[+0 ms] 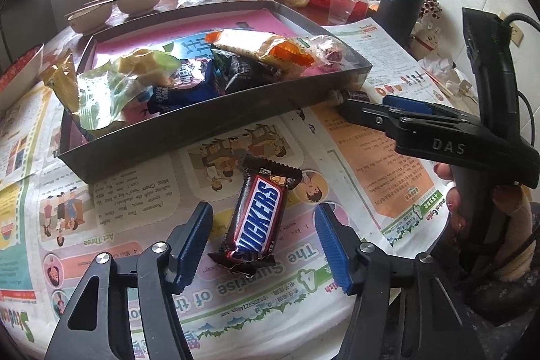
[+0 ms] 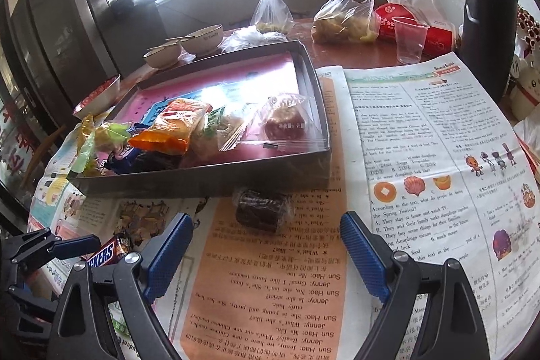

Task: Organize snacks
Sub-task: 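Grasp Snickers bar with left tool while right tool grasps dark brown packet, then carry Snickers bar with left tool into tray while right tool carries dark packet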

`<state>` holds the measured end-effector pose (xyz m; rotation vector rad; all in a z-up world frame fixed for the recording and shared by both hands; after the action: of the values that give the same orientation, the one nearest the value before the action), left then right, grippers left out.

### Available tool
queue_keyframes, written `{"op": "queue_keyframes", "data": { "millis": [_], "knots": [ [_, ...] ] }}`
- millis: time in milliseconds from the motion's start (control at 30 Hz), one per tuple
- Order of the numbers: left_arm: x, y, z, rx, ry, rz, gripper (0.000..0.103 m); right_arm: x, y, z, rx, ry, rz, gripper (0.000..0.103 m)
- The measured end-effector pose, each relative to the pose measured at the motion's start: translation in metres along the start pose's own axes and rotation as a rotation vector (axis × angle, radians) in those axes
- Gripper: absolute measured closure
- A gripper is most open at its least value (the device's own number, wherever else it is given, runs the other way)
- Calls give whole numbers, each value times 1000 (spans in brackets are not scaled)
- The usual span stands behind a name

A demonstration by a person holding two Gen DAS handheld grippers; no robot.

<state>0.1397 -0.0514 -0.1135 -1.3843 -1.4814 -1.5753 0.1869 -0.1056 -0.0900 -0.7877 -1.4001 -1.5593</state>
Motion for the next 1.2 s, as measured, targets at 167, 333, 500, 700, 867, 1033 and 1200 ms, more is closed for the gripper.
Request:
{"op": "queue_keyframes", "data": {
  "millis": [167,333,500,700,867,1033,1200],
  "knots": [
    [-2,2,-2,-5,-2,1,44,-7,1,0,6,-11,10,29],
    [-2,3,-3,-8,-3,-2,46,-8,3,5,33,-25,3,46],
    [-1,4,-2,-4,-5,-4,51,-9,1,12,68,-20,3,67],
    [0,3,5,8,-1,-9,65,-8,-10,36,145,15,19,67],
    [2,3,10,27,-28,-13,73,-1,-15,52,176,64,18,67],
    [6,2,14,43,-30,-20,74,9,-14,56,178,77,-1,67],
    [27,7,23,77,-27,-78,74,19,-11,56,169,95,-17,67]
  ]
}}
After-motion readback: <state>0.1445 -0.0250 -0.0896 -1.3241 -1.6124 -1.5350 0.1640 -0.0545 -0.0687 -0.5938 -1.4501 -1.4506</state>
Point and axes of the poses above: each gripper's, at about its wrist camera, not at the fingertips, and x roughly against the way its jaws point, z to its left, y to its top, the point moved 10 cm from there along -x, roughly the way its jaws point, and after that the axes turned 14 degrees about z, right-handed, at the moved point
